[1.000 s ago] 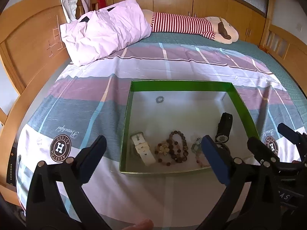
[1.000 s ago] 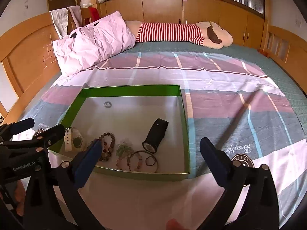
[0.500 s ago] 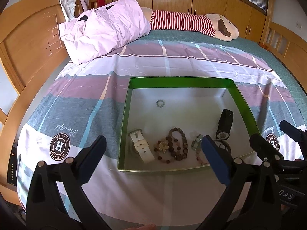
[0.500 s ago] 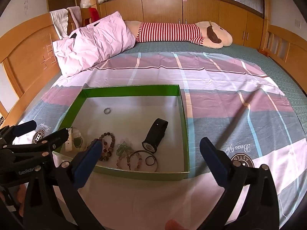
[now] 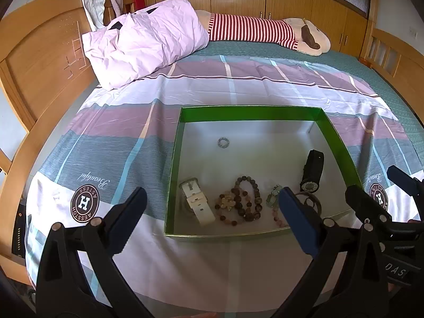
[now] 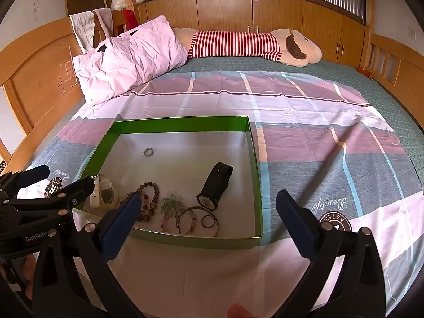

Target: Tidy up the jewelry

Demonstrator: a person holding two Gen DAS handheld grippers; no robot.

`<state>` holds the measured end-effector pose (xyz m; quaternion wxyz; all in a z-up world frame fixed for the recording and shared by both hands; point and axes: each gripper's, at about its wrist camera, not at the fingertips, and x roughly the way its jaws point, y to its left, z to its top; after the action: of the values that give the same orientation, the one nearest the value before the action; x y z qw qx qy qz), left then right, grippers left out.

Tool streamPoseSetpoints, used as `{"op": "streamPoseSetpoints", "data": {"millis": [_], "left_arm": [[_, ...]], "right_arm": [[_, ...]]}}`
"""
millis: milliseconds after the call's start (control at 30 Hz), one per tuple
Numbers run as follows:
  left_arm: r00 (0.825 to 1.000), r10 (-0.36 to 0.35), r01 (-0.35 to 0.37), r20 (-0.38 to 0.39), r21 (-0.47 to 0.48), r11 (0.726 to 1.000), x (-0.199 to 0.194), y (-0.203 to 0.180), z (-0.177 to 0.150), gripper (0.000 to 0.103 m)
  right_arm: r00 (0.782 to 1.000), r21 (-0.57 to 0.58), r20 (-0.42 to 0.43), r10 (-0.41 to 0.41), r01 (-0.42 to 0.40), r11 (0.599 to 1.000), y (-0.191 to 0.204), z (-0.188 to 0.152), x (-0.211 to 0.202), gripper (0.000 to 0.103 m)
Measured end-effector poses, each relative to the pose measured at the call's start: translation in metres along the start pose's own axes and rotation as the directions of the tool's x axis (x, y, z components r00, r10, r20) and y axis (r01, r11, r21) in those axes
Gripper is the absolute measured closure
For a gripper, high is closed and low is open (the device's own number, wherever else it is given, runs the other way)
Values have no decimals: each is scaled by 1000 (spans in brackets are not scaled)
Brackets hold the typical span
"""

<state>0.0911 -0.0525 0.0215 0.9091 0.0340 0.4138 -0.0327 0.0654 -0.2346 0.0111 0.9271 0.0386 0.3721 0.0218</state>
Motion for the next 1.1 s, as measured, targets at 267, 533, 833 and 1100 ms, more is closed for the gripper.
{"op": "streamPoseSetpoints", "data": {"millis": [267,533,833,1100], "left_arm": [[1000,1,-1,-2,2,1000,0,1,0,2],[1000,4,-4,-5,2,1000,0,4,0,2],[1000,12,-12,-6,7,1000,0,5,0,2],[1000,18,-17,-14,10,1000,2,4,0,2]], "right_arm": [[1000,0,-1,0,0,1000,0,0,0,2],[1000,0,-1,0,0,1000,1,-1,1,2],[1000,-1,-1,-1,1,1000,1,-1,1,2],[1000,-4,-3,-5,5,1000,1,-2,1,2]]}}
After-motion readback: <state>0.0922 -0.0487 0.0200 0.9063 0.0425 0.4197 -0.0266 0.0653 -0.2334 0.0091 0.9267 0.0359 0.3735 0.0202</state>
